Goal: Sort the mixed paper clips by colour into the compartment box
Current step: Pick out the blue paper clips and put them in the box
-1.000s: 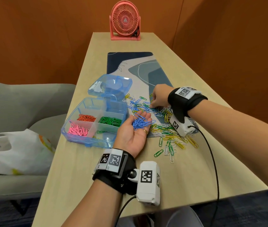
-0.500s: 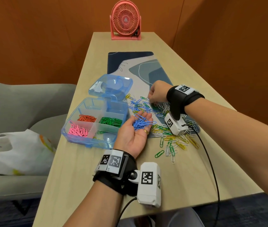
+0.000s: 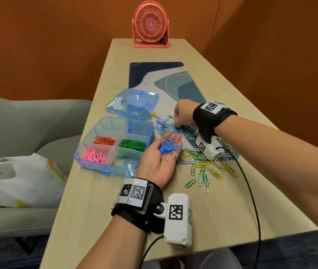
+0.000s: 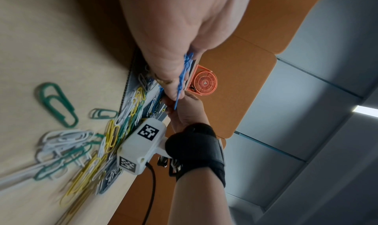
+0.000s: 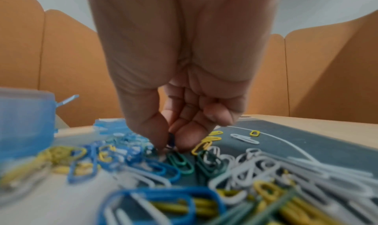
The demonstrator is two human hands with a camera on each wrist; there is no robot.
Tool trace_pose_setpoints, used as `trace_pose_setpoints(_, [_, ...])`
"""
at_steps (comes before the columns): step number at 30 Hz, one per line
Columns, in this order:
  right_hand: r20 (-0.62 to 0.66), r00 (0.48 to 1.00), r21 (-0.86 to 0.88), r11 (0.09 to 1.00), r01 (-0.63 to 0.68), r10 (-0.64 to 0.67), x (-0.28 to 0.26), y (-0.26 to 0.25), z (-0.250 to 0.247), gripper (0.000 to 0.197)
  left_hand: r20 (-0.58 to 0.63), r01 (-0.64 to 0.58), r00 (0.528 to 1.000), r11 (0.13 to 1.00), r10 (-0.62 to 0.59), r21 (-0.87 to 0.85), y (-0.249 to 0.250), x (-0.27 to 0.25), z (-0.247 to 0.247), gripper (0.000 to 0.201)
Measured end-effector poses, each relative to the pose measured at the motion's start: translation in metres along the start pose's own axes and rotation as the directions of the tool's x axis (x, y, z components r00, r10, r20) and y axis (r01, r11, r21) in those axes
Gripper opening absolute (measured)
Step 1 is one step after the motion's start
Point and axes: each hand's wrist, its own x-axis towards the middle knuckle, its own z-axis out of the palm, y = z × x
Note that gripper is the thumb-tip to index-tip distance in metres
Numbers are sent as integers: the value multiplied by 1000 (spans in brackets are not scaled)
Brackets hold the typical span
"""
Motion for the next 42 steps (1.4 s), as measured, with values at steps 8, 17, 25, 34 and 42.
trace_pose_setpoints(8, [82,976,264,948,176,-204,-56,-8,-38,14,6,-11,1000,1000,11,3,0,0,0,33])
trace_pose_setpoints(17, [39,990,82,988,132,-136,-50,1,-34,13,-10,7,1000,1000,-7,-4,0,-2,0,38])
trace_pose_setpoints(25, [60,996,-49,996,70,-67,-30,16,-4,19,-11,-12,1000,1000,12,20,-1,2,-1,34])
trace_pose_setpoints(34, [116,993,-84,996,21,-11,-30,14,-2,22,-9,-13,1000,999,13,37,-1,1,-1,33])
trace_pose_setpoints(42, [65,996,88,995,55,-61,-26,0,-5,15,-6,-2,1000,999,2,32,-1,0,-1,33])
